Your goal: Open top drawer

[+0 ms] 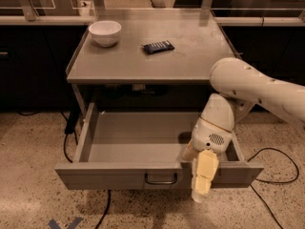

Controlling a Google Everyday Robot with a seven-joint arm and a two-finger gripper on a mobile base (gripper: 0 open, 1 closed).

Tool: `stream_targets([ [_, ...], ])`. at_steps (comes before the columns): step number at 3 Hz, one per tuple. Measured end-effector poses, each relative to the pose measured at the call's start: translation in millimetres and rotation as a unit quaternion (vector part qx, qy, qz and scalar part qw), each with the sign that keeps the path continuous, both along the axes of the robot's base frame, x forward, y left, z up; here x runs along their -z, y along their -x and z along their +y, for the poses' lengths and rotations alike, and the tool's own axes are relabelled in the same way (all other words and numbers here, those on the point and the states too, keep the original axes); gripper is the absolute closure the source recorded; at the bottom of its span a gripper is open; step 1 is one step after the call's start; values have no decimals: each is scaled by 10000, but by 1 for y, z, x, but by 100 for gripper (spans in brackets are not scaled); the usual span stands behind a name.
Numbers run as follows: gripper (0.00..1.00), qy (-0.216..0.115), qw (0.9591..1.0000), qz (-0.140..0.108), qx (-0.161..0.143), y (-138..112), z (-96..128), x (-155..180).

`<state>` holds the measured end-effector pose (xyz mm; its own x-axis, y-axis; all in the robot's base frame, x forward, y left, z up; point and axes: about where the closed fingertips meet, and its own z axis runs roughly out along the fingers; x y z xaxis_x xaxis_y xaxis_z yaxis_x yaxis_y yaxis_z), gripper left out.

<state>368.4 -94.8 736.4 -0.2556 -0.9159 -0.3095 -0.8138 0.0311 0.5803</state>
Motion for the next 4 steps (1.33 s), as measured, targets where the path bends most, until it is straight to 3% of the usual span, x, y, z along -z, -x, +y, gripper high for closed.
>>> stream_targets([
  [1,0,65,10000,64,-19,-3,6,12],
  [2,0,149,9987,491,-55,6,9,24],
  [3,0,154,9981,597,-54,9,8,23],
  [4,0,212,9945,1030,-31,24,5,16],
])
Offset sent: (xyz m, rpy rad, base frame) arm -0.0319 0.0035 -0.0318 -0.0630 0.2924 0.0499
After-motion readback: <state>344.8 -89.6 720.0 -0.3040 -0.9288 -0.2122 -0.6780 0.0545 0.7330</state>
